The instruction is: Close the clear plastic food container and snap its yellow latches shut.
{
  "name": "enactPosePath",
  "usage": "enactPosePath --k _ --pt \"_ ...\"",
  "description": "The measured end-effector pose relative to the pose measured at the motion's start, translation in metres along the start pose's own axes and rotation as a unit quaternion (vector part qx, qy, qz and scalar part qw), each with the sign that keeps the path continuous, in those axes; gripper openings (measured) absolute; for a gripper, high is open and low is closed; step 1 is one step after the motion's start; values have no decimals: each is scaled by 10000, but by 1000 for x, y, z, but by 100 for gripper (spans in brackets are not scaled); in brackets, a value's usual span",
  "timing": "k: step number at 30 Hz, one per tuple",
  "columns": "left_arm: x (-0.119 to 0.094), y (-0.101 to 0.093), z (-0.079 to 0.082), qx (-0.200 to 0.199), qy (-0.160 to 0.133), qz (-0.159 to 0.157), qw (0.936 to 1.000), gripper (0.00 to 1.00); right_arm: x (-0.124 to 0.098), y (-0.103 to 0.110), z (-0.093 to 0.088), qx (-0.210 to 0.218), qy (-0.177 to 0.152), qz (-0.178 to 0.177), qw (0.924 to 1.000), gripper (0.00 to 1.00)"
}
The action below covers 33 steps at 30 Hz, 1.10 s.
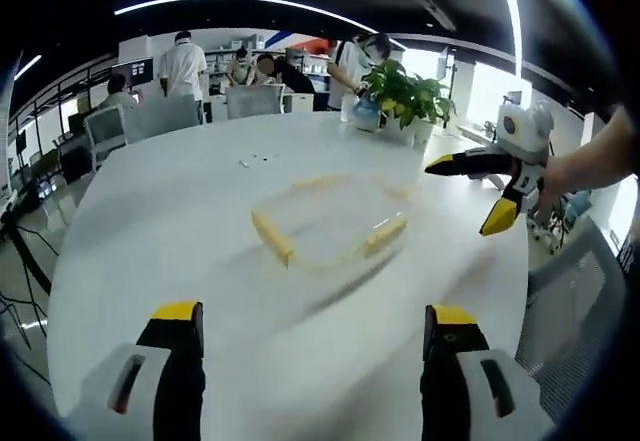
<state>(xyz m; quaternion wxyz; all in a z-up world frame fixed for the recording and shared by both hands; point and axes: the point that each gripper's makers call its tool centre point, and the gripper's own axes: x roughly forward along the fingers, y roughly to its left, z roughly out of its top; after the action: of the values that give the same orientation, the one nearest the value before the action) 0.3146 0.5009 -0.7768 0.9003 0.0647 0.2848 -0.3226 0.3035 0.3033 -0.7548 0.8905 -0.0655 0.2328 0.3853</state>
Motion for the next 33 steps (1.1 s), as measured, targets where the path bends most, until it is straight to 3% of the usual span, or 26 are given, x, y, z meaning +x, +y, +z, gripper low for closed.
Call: enactPosePath --k 8,33 --pt "-14 -6 -2 -122 -149 147 9997 85 -19 6 -10 200 -59 -103 9997 91" --pt "-47 -32 -36 -604 -166 295 9976 86 -68 25 -39 594 -90 -305 9977 89"
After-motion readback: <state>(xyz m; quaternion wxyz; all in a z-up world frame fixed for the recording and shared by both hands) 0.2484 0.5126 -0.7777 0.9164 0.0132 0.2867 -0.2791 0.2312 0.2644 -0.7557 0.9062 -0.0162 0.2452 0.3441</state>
